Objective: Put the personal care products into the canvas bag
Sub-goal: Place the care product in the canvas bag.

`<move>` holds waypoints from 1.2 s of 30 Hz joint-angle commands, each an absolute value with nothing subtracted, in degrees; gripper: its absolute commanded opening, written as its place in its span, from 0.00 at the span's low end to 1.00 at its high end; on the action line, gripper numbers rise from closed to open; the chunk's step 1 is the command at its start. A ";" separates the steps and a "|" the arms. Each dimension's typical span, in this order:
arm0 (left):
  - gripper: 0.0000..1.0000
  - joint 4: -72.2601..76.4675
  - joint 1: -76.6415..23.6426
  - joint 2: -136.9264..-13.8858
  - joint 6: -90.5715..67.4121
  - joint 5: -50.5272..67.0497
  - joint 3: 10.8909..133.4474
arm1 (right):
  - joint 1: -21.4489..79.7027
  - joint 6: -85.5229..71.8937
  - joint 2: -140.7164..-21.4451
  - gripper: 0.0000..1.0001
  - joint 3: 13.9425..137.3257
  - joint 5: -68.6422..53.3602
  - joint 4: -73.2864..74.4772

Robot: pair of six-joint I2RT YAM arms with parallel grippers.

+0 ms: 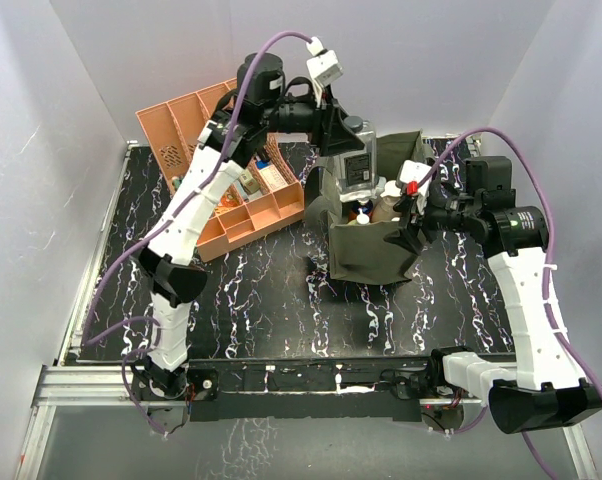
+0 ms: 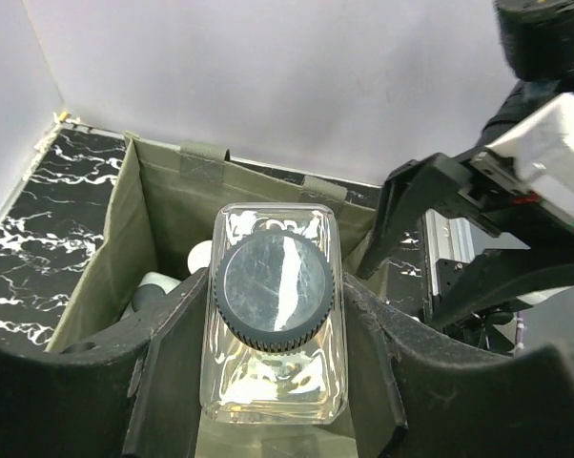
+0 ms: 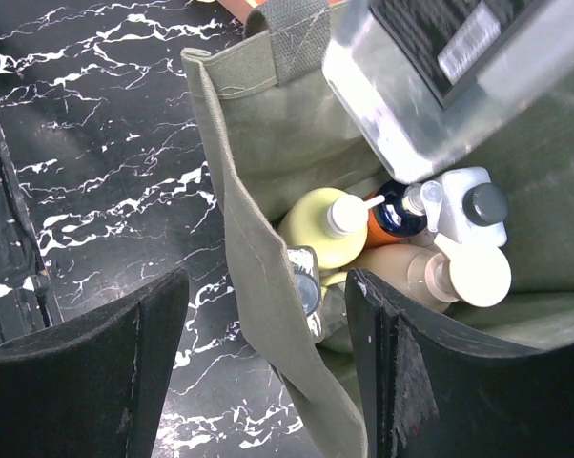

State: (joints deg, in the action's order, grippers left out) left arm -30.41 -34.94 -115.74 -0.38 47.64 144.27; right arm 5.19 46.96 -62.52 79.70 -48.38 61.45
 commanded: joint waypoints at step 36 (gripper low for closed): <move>0.00 -24.91 -41.21 -111.94 7.58 60.06 129.06 | 8.35 47.44 -59.38 0.08 74.36 -49.55 57.83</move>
